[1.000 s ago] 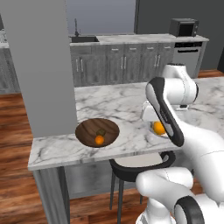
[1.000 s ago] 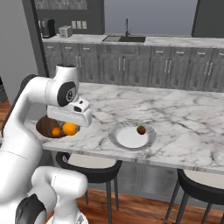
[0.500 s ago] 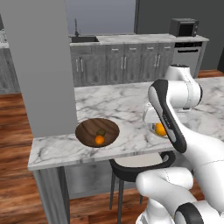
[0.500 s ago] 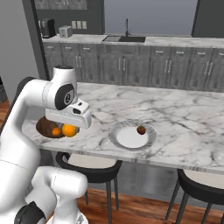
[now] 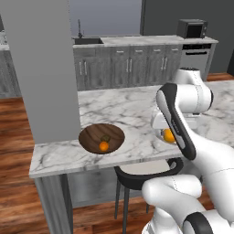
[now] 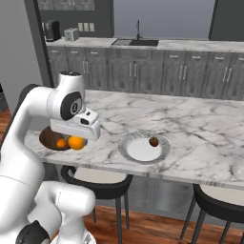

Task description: Take the fruits from the plate on the dining counter and place two fruits in each bowl.

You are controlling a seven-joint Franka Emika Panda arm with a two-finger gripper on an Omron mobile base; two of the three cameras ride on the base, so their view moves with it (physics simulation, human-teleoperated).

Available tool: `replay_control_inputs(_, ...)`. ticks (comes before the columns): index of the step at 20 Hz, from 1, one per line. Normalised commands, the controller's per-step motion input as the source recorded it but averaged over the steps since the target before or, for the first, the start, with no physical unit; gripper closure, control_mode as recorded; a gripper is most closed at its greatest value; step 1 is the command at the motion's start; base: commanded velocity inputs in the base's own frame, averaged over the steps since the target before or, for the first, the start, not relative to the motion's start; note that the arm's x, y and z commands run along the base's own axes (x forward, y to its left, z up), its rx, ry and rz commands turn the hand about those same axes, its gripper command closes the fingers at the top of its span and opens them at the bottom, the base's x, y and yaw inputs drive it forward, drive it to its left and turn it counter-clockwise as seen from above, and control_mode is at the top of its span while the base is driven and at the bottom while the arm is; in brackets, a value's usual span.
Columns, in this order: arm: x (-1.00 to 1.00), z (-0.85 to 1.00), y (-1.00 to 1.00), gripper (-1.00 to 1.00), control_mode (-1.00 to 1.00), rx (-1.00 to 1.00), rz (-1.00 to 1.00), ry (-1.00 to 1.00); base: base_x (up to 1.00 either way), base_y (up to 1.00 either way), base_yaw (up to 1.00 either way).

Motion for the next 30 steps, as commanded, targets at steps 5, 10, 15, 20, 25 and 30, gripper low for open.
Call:
replay_control_inputs(5, 0.00, 0.00, 0.00, 1.00, 1.00, 0.00, 0.00, 0.00, -0.42, -0.11, 0.00)
replay_control_inputs(10, 0.00, 0.00, 0.00, 1.00, 1.00, 0.00, 0.00, 0.00, -0.37, -0.39, 0.00)
replay_control_inputs(15, 0.00, 0.00, 0.00, 1.00, 1.00, 0.00, 0.00, 0.00, -0.08, -0.74, 0.00)
replay_control_inputs(20, 0.00, 0.00, 0.00, 1.00, 1.00, 0.00, 0.00, 0.00, 0.00, -1.00, 0.00)
replay_control_inputs(25, 0.00, 0.00, 0.00, 1.00, 1.00, 0.00, 0.00, 0.00, 0.00, -1.00, -0.06)
replay_control_inputs(30, 0.00, 0.00, 0.00, 1.00, 1.00, 0.00, 0.00, 0.00, 0.00, -1.00, -0.05)
